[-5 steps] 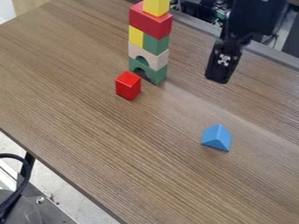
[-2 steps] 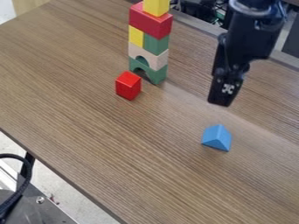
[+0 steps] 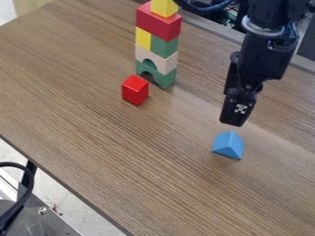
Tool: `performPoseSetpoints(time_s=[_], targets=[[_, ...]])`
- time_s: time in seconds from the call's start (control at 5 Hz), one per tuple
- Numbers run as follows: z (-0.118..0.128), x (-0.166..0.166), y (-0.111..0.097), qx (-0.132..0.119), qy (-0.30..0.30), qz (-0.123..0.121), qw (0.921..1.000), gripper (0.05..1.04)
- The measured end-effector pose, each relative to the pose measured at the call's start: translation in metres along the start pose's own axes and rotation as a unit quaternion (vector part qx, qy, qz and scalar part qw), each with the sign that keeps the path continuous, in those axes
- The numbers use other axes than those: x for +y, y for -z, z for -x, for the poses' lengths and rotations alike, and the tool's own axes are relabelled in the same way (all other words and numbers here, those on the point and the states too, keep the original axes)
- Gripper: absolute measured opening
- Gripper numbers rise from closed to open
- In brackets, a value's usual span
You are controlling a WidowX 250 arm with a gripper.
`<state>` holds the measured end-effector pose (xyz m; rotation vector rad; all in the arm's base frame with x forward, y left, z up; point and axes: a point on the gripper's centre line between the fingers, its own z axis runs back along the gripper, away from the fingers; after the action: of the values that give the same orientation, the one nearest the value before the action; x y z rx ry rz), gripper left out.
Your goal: Put the blue triangle on top of the yellow cube
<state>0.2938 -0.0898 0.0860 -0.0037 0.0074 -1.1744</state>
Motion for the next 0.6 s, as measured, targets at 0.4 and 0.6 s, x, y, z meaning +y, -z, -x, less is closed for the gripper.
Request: performPoseSetpoints(time_s=[0.4, 0.6], targets=[[-0.008, 0.005, 0.035, 0.036, 0.0, 0.025, 0.999, 0.999], [-0.01, 0.006, 0.046, 0.042, -0.006, 0.031, 0.9986, 0.999]])
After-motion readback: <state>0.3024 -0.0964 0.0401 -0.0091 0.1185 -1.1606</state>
